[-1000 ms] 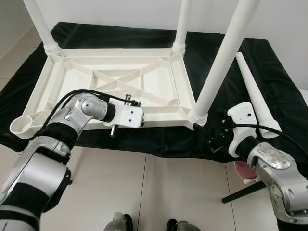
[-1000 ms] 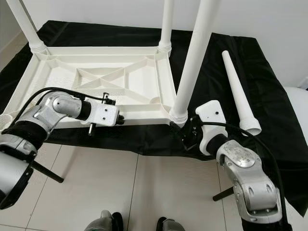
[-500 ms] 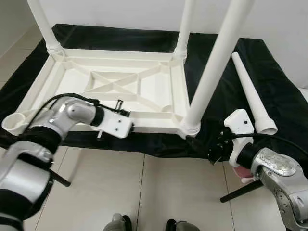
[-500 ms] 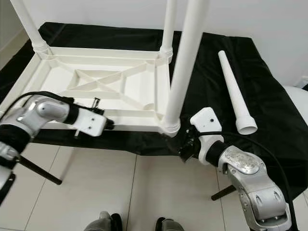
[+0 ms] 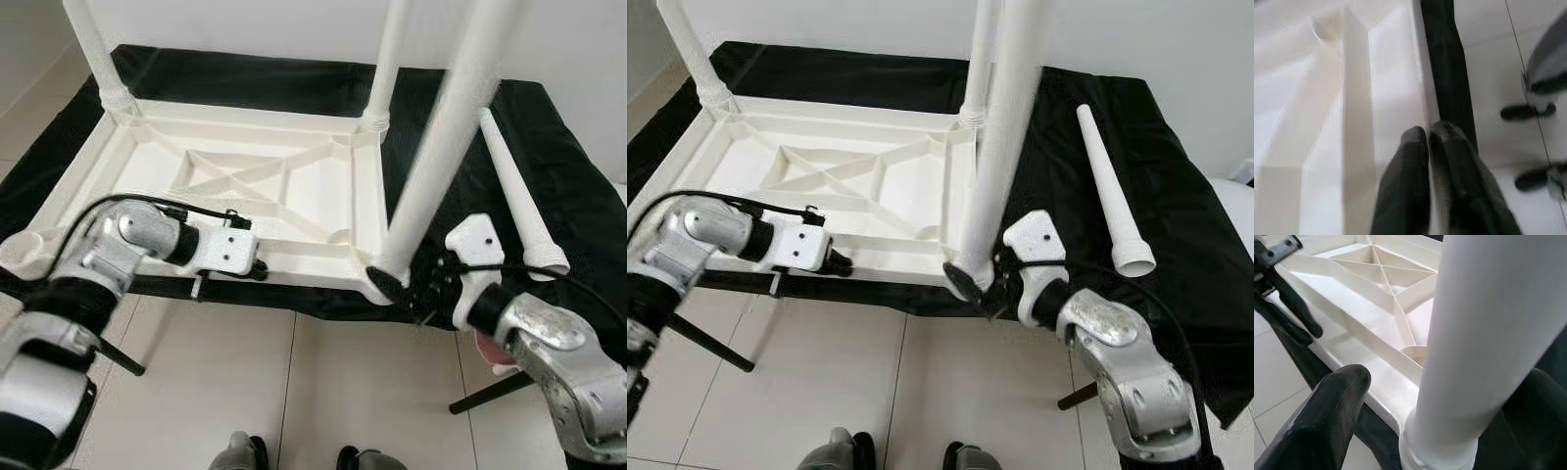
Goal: Building children table
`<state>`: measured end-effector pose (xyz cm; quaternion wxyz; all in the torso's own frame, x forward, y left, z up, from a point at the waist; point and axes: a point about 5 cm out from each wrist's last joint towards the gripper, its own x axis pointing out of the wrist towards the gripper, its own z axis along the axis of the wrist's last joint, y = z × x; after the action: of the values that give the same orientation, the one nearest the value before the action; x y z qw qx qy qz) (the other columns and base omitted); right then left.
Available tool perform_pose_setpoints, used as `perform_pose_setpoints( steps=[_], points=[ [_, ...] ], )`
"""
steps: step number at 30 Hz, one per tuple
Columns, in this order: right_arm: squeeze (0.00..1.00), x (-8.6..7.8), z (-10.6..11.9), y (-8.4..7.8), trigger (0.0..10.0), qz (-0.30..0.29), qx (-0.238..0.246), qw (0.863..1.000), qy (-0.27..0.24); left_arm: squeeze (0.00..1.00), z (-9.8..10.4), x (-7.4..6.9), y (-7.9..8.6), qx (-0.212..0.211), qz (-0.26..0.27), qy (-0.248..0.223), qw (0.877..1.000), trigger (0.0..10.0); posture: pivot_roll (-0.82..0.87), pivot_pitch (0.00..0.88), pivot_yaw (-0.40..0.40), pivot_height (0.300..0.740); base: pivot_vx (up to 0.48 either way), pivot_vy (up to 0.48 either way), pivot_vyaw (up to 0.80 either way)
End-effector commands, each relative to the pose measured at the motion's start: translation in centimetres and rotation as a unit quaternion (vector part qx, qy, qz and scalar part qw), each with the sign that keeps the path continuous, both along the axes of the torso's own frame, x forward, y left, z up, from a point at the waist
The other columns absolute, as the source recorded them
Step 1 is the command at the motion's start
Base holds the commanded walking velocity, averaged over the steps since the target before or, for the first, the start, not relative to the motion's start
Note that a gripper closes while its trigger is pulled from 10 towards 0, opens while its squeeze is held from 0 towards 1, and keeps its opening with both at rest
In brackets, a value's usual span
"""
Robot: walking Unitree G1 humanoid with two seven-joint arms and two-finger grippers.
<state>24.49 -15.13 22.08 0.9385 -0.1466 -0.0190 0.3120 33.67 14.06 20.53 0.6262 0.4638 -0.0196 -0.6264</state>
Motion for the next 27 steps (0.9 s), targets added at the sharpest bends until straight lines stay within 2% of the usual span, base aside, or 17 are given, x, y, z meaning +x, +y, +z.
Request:
perform_pose_setpoints(
  steps=[1,7,8,10,12,13,15,16,18,22,25,27],
  points=[
    [0.0,-0.1,0.1,0.5,10.0,0.012,0.007,1.0,-0.004,1.0,0.2,-0.4,-0.6,-0.033,-0.003,-0.004,0.999,10.0,-0.03,0.15,-0.027,0.74,0.0,0.0,0.0],
    [0.0,0.0,0.2,0.7,10.0,0.009,0.012,1.0,-0.007,1.0,-0.4,-1.0,-1.0,-0.05,0.003,0.005,0.999,10.0,-0.03,0.155,-0.022,0.74,0.0,0.0,0.0],
    [0.0,0.0,0.1,0.6,10.0,0.005,0.014,1.0,-0.006,0.0,-0.4,-1.0,-1.3,-0.063,0.01,0.009,0.998,10.0,-0.03,0.153,-0.019,0.74,0.0,0.0,0.0],
    [0.0,0.0,0.0,0.6,10.0,0.002,0.014,1.0,-0.006,0.0,-0.4,-1.1,-1.6,-0.076,0.017,0.014,0.997,10.0,-0.03,0.153,-0.018,0.74,0.0,0.0,0.0],
    [0.0,0.1,-0.1,0.5,10.0,-0.003,0.017,1.0,-0.005,0.0,-0.2,-1.2,-3.0,-0.113,0.033,0.026,0.993,10.0,-0.03,0.149,-0.015,0.74,0.0,0.0,0.0],
    [0.0,0.1,-0.1,0.5,10.0,-0.003,0.017,1.0,-0.005,0.0,-0.2,-1.2,-3.0,-0.113,0.033,0.026,0.993,10.0,-0.03,0.149,-0.015,0.74,0.0,0.0,0.0],
    [0.0,0.3,-0.2,0.5,10.0,-0.011,0.022,1.0,-0.008,0.0,-0.4,-0.7,-4.9,-0.157,0.069,0.035,0.985,10.0,-0.03,0.147,-0.015,0.74,0.0,0.0,0.0],
    [0.0,0.3,-0.2,0.5,10.0,-0.011,0.022,1.0,-0.008,0.0,-0.4,-0.7,-4.9,-0.157,0.069,0.035,0.985,10.0,-0.03,0.147,-0.015,0.74,0.0,0.0,0.0],
    [0.0,1.0,0.0,0.7,10.0,-0.021,0.036,0.999,-0.015,0.0,-0.6,0.3,-7.0,-0.204,0.124,0.045,0.97,10.0,-0.04,0.145,-0.013,0.74,0.0,0.0,0.0],
    [0.0,1.3,0.1,1.1,10.0,-0.022,0.046,0.999,-0.018,0.0,-0.7,0.5,-8.1,-0.22,0.142,0.056,0.964,10.0,-0.04,0.145,-0.012,0.74,0.0,0.0,0.0],
    [0.0,1.4,0.0,1.3,10.0,-0.019,0.048,0.999,-0.016,0.0,-0.9,0.6,-8.7,-0.218,0.145,0.059,0.963,10.0,-0.04,0.145,-0.011,0.74,0.0,0.0,0.0],
    [0.0,1.3,-0.3,1.5,10.0,-0.016,0.047,0.999,-0.012,0.0,-1.4,1.2,-9.5,-0.208,0.173,0.055,0.961,10.0,-0.04,0.144,-0.008,0.74,0.0,0.0,0.0]
  ],
)
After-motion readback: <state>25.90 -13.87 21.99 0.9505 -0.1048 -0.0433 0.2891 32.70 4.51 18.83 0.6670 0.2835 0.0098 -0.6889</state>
